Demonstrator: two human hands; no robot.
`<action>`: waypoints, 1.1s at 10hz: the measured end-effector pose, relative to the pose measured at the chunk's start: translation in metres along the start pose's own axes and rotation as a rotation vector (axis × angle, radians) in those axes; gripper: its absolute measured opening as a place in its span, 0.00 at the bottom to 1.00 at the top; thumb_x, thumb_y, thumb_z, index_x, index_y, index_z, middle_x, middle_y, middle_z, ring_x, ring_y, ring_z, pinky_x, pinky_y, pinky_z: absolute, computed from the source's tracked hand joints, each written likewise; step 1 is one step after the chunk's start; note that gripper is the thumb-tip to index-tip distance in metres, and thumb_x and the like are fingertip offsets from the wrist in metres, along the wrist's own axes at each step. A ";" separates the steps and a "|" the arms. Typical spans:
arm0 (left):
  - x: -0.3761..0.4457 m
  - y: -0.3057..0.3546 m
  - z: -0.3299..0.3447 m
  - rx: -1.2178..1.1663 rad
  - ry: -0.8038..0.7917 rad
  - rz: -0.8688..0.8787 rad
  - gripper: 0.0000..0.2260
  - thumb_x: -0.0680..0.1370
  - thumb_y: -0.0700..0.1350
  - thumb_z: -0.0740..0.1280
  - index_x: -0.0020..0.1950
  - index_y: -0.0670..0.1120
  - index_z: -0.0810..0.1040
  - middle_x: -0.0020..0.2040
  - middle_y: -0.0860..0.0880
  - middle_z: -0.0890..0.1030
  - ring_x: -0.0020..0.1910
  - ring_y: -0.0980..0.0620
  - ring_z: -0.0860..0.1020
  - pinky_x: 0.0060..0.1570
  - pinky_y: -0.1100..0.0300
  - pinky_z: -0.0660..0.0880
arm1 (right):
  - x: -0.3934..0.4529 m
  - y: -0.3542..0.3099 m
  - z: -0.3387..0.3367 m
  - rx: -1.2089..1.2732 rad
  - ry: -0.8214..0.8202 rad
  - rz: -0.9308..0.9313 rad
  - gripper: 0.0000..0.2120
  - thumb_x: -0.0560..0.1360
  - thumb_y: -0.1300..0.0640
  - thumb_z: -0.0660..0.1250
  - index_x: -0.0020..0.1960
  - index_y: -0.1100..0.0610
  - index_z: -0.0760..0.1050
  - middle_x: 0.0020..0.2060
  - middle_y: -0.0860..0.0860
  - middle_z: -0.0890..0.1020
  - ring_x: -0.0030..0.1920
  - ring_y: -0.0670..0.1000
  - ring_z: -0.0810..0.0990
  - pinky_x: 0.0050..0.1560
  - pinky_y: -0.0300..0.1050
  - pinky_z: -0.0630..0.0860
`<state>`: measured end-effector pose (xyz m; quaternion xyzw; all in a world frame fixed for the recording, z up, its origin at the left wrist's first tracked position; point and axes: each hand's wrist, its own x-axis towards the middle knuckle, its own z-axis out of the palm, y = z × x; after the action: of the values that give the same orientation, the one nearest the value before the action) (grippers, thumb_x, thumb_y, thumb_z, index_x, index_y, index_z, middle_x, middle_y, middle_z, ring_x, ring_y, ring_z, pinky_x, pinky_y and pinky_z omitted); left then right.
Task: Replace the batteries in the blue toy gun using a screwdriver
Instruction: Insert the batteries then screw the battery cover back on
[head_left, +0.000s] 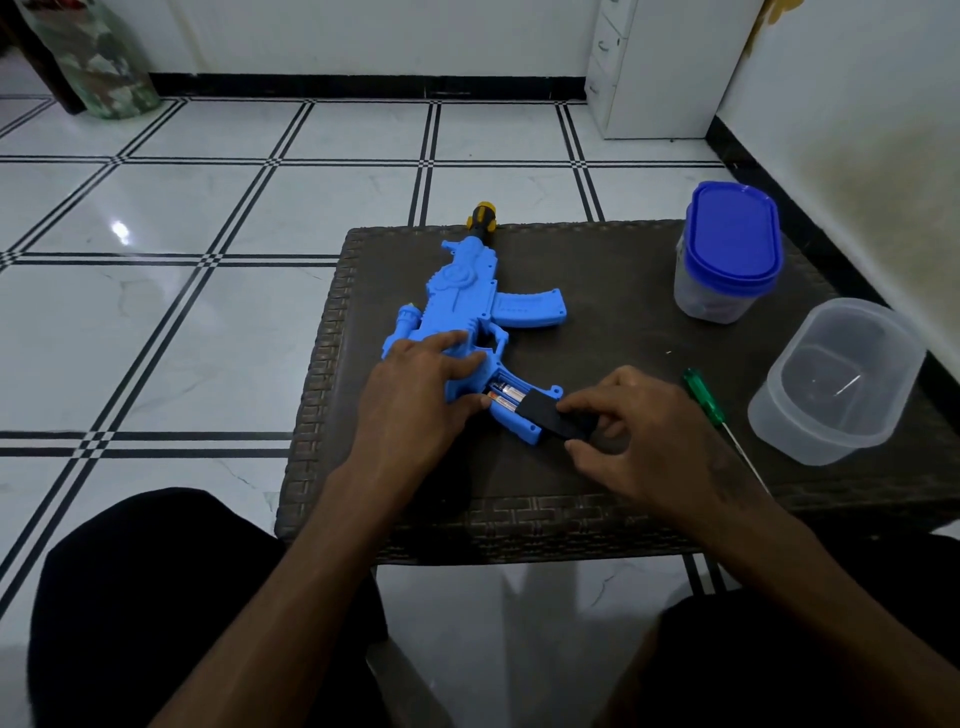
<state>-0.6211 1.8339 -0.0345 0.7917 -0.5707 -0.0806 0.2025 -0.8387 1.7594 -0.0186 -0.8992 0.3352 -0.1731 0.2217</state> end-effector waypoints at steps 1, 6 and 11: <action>0.000 -0.001 0.000 -0.013 0.015 0.009 0.22 0.73 0.53 0.72 0.67 0.57 0.76 0.72 0.55 0.71 0.70 0.47 0.68 0.66 0.46 0.70 | 0.002 0.000 0.002 0.011 -0.002 0.005 0.18 0.68 0.57 0.78 0.58 0.51 0.83 0.46 0.51 0.78 0.40 0.47 0.78 0.47 0.49 0.80; 0.003 0.003 -0.002 0.197 -0.051 0.058 0.26 0.76 0.58 0.67 0.74 0.59 0.67 0.73 0.53 0.66 0.69 0.46 0.65 0.66 0.52 0.64 | 0.015 0.006 0.008 0.024 -0.084 -0.006 0.22 0.69 0.53 0.78 0.62 0.51 0.81 0.51 0.51 0.79 0.40 0.41 0.72 0.45 0.31 0.67; 0.008 0.004 -0.004 0.234 -0.089 0.064 0.26 0.76 0.58 0.67 0.73 0.60 0.67 0.71 0.53 0.66 0.66 0.46 0.65 0.65 0.52 0.65 | 0.036 -0.004 0.009 -0.101 -0.202 0.036 0.22 0.73 0.48 0.73 0.67 0.47 0.77 0.56 0.49 0.75 0.44 0.43 0.70 0.47 0.36 0.64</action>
<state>-0.6205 1.8261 -0.0284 0.7871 -0.6094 -0.0418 0.0857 -0.8069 1.7405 -0.0185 -0.9158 0.3357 -0.0606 0.2120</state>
